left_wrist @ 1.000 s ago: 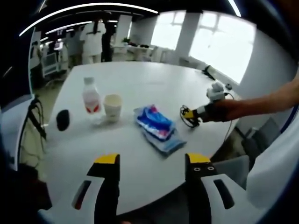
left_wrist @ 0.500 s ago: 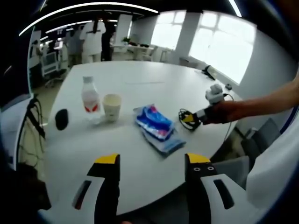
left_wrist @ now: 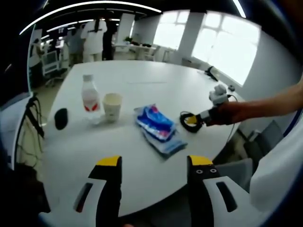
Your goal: Arrange the tabletop items into an orderly group along one side of the table until the central work area is clear of visible clutter.
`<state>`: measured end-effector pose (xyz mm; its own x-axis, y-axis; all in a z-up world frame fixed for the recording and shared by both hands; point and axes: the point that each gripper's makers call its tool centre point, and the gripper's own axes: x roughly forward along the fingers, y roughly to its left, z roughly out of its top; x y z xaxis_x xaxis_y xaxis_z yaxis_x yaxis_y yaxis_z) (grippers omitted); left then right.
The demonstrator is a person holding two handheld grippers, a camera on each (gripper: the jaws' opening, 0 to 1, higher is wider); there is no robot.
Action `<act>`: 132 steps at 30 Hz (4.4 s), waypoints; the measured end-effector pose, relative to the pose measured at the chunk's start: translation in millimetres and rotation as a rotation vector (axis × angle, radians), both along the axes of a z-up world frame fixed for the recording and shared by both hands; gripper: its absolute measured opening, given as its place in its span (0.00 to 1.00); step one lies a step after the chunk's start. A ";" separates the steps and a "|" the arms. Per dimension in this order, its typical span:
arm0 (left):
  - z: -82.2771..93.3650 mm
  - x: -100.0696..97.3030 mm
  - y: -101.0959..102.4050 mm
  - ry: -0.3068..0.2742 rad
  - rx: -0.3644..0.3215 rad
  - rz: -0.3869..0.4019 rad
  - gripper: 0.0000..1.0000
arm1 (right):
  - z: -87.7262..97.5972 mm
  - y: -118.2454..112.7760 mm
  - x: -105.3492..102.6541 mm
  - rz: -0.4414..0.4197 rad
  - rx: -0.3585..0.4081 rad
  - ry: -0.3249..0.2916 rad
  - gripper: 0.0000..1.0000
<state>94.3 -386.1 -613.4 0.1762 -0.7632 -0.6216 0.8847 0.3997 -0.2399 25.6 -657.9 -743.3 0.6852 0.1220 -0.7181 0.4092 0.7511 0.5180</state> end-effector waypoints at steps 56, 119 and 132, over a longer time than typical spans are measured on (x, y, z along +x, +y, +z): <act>0.3 -6.8 1.9 0.010 -0.013 0.021 0.55 | 15.8 1.1 1.7 0.103 -0.095 0.016 0.07; 29.9 44.6 16.2 -0.116 -0.017 0.024 0.72 | 13.0 60.0 163.8 1.069 -0.619 0.039 0.24; 31.8 62.0 21.9 -0.120 -0.021 0.036 0.76 | 8.5 54.6 151.3 0.961 -0.524 0.051 0.01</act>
<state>156.3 -364.2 -581.6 0.2760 -0.7677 -0.5783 0.8928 0.4276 -0.1415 176.9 -603.3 -734.8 0.4355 0.2606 -0.8616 -0.4531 0.8906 0.0404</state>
